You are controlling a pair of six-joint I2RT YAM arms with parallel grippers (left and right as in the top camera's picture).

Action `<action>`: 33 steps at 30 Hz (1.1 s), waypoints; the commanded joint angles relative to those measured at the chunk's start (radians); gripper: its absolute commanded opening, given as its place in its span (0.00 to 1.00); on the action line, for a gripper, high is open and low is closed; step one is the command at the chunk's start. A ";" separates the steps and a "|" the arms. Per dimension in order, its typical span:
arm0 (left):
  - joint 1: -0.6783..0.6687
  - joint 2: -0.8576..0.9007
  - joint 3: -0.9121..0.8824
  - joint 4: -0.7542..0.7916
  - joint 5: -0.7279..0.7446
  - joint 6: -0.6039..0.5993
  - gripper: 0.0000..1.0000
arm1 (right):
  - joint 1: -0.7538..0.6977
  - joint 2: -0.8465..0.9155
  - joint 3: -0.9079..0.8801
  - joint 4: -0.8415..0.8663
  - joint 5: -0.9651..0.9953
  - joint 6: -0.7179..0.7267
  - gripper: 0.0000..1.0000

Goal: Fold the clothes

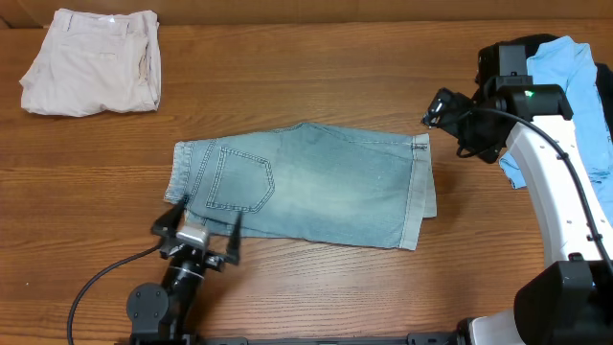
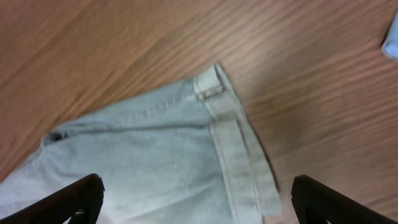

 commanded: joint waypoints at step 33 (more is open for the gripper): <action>-0.006 0.880 0.957 -0.692 -0.024 0.108 1.00 | 0.006 -0.022 0.008 -0.016 -0.014 0.016 1.00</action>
